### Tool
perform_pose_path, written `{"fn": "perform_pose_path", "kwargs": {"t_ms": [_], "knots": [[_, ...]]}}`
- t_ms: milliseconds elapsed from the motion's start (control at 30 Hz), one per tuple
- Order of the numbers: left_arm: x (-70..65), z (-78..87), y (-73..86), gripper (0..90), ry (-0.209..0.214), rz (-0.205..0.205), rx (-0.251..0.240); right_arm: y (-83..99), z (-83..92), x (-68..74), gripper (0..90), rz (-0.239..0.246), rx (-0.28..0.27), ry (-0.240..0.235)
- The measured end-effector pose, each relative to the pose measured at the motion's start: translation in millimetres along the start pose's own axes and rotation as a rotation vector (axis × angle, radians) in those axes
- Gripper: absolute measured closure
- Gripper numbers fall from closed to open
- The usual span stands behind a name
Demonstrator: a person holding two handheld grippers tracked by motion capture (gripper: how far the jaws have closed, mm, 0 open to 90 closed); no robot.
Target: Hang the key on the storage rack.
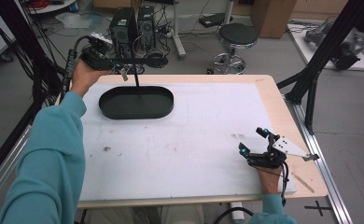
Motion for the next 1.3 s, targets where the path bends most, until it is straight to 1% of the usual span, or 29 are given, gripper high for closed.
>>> {"fn": "perform_pose_path", "kwargs": {"t_ms": [167,267,300,333,367,400,467,500,567,600,633,667,700,733,767,800,833,867,933,967,1033,1067,1100,1167,1200,1233,1267,1300], "knots": [[1.0,-1.4,-1.2,88.1,-0.015,0.004,-0.014,0.0,0.0,-0.1,0.6,0.001,0.0,0.001],[2.1,-2.7,-2.0,87.9,-0.035,0.009,-0.026,0.1,0.0,-0.1,0.6,0.002,0.0,0.001],[2.8,-2.7,-2.3,87.4,-0.051,0.007,-0.031,0.0,-0.1,-0.1,0.6,0.002,-0.001,0.001],[3.4,-1.9,-2.7,87.2,-0.065,0.016,-0.046,0.0,0.0,-0.1,0.6,0.001,0.0,0.001],[4.2,-0.9,-3.1,87.7,-0.069,0.026,-0.076,0.0,0.0,0.0,0.6,0.001,0.0,0.0],[5.5,0.7,-3.4,85.8,-0.09,0.038,-0.1,0.0,0.0,0.0,0.6,0.0,0.0,0.001],[8.2,3.1,-2.5,73.2,-0.154,0.043,-0.137,0.1,0.1,-0.2,0.6,0.001,0.002,-0.001],[8.9,4.0,-1.4,55.3,-0.171,0.043,-0.157,0.2,0.3,-0.3,0.6,0.003,0.006,0.001],[9.5,6.6,1.6,44.5,-0.173,0.044,-0.162,0.0,-0.1,-0.1,0.6,0.001,-0.001,-0.001],[8.7,8.8,3.1,44.5,-0.178,0.049,-0.167,0.0,-0.1,-0.1,0.6,0.001,-0.001,-0.001],[7.6,11.5,5.0,26.5,-0.178,0.05,-0.178,0.0,0.0,-0.2,0.6,0.001,0.0,0.0],[5.4,14.5,7.0,17.3,-0.173,0.062,-0.199,0.1,0.0,-0.2,0.6,0.001,0.0,0.0],[2.1,19.7,10.1,14.5,-0.126,0.067,-0.236,0.2,0.3,-0.3,0.6,0.001,0.006,0.001],[-1.8,25.9,13.7,9.7,-0.065,0.066,-0.288,0.2,0.4,-0.2,0.6,-0.004,0.006,0.001],[-6.0,32.5,18.3,9.7,-0.038,0.065,-0.328,0.2,0.4,-0.2,0.6,-0.004,0.006,0.001],[-10.6,39.3,23.8,2.6,-0.017,0.063,-0.361,0.1,0.2,-0.2,0.6,-0.004,0.003,-0.002],[-15.0,46.1,30.5,1.7,0.005,0.052,-0.387,0.3,0.5,-0.5,0.6,-0.003,0.006,0.002],[-19.2,52.4,37.3,1.7,0.013,0.043,-0.408,0.5,0.8,-0.1,0.6,-0.008,0.008,0.005],[-28.0,64.8,52.6,1.7,0.007,0.005,-0.441,0.5,0.9,0.0,0.6,-0.011,0.006,0.003],[-33.0,70.0,60.6,1.7,0.016,-0.002,-0.458,0.3,0.7,0.2,0.6,-0.015,0.0,0.002],[-43.7,78.0,78.4,1.7,0.014,-0.025,-0.486,0.4,0.7,0.1,0.6,-0.015,0.0,0.002],[-49.6,80.5,87.9,1.7,0.01,-0.039,-0.503,-0.1,0.3,-0.9,0.6,-0.006,-0.007,0.009],[-55.7,81.3,97.8,1.7,0.015,-0.048,-0.523,0.3,0.8,-0.7,0.6,-0.01,0.002,0.008],[-65.1,78.1,118.2,1.7,0.023,-0.07,-0.544,0.0,0.3,-1.0,0.6,-0.006,-0.007,0.01],[-68.1,74.5,128.6,1.7,0.026,-0.069,-0.557,0.3,0.5,0.2,0.6,-0.016,-0.001,0.004],[-70.0,70.0,139.1,1.7,0.032,-0.058,-0.568,0.5,0.8,-0.1,0.6,-0.01,0.005,0.008],[-71.8,64.7,149.6,1.7,0.049,-0.045,-0.571,0.5,0.9,0.0,0.6,-0.012,0.006,0.005],[-73.9,58.7,159.6,1.7,0.057,-0.033,-0.568,0.2,0.7,-0.8,0.6,-0.008,0.001,0.008]]}}
Point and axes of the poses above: each handheld gripper's, and its own axes: z roughly backward along the jaws, y roughly out of its underside, x roughly to its left, the point moved 4 cm from there along -z, roughly forward along the jaws, and after that the axes turned 13 degrees about x, right-handed, at the moved point
